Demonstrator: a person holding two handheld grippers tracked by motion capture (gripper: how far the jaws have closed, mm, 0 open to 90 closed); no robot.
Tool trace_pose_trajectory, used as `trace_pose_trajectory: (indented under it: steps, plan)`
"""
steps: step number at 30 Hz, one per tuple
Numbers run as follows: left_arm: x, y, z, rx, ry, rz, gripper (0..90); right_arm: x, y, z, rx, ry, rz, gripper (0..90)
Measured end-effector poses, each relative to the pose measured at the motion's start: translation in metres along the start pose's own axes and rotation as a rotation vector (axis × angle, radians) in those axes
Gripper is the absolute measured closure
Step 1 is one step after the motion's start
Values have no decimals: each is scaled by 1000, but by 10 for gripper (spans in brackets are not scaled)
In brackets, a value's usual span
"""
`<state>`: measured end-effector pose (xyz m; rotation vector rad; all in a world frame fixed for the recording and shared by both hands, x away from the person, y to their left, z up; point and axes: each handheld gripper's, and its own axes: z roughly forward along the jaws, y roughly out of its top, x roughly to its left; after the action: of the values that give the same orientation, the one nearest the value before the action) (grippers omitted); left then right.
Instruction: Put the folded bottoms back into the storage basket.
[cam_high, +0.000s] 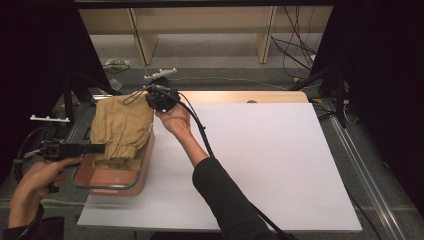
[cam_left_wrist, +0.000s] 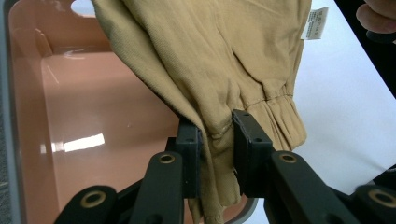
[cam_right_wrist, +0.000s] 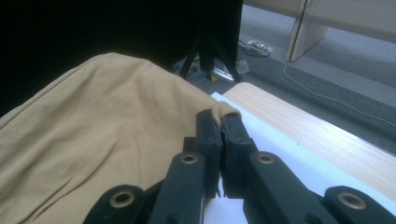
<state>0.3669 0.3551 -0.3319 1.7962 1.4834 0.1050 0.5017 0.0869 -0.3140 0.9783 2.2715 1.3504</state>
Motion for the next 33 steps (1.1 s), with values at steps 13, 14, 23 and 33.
trace_pose_trajectory:
  steps: [13,14,23,33]
  plan:
    - [12,-4,1,21,9,-25,739,10,0,11,9,7,-6,882]
    - [13,-4,1,23,8,-25,739,11,-1,12,10,6,-6,882]
    - [20,-7,0,30,14,-43,738,16,-4,18,20,11,-7,881]
    - [27,-10,4,48,29,-59,737,18,-7,24,30,16,-7,881]
